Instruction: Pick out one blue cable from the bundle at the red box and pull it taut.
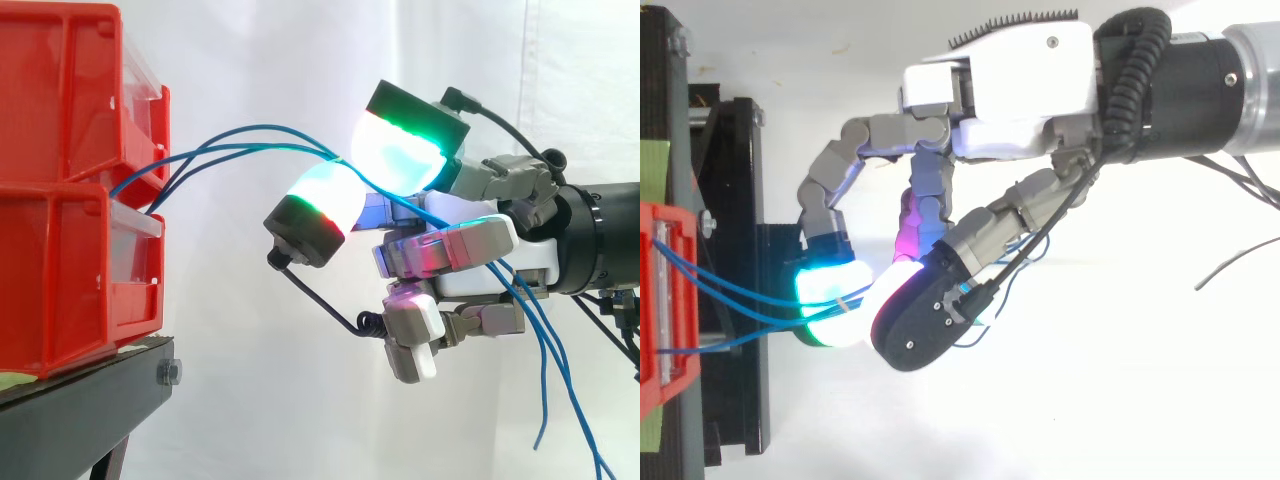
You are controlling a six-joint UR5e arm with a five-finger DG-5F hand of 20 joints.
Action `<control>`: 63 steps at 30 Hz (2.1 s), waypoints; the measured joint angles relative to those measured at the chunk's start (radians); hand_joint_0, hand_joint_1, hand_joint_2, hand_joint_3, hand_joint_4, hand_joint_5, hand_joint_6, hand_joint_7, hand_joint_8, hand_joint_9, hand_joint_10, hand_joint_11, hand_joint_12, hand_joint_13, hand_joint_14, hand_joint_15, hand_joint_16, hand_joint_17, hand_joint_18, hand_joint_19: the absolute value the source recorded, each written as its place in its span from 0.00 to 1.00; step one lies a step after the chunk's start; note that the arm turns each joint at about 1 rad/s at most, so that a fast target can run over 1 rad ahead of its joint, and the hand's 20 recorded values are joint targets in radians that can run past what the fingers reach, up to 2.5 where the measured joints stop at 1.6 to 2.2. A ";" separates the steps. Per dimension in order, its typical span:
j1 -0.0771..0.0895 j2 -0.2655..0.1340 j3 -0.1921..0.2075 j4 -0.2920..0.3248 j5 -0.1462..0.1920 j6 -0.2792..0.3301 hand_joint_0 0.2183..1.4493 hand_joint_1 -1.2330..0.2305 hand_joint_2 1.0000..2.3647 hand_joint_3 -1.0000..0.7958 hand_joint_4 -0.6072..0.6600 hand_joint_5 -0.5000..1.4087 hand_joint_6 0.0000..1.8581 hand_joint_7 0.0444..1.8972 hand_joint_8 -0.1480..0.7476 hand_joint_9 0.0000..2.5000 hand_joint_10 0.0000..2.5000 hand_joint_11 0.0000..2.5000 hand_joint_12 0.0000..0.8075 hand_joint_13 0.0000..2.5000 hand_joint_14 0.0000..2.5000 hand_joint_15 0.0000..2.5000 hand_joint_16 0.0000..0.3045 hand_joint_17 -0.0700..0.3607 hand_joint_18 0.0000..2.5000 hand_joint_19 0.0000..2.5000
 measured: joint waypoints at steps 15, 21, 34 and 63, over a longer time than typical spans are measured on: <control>0.000 0.000 0.000 -0.004 -0.008 0.000 0.40 0.21 0.00 0.28 0.40 0.23 0.50 0.44 0.46 0.62 0.01 0.34 0.41 0.47 0.01 0.19 0.11 0.35 0.39 0.23; 0.000 0.000 0.000 -0.001 -0.009 0.000 0.29 0.28 0.00 0.28 0.45 0.23 0.50 0.41 0.46 0.63 0.01 0.33 0.42 0.48 0.01 0.19 0.12 0.35 0.40 0.23; 0.000 0.000 0.000 -0.003 -0.009 0.000 0.28 0.46 0.00 0.28 0.46 0.23 0.47 0.42 0.45 0.62 0.01 0.31 0.43 0.48 0.01 0.19 0.13 0.37 0.39 0.24; -0.004 0.000 0.000 -0.003 -0.010 0.000 0.39 0.19 0.02 0.41 0.50 0.23 0.49 0.47 0.47 0.60 0.01 0.32 0.42 0.47 0.01 0.19 0.12 0.36 0.39 0.23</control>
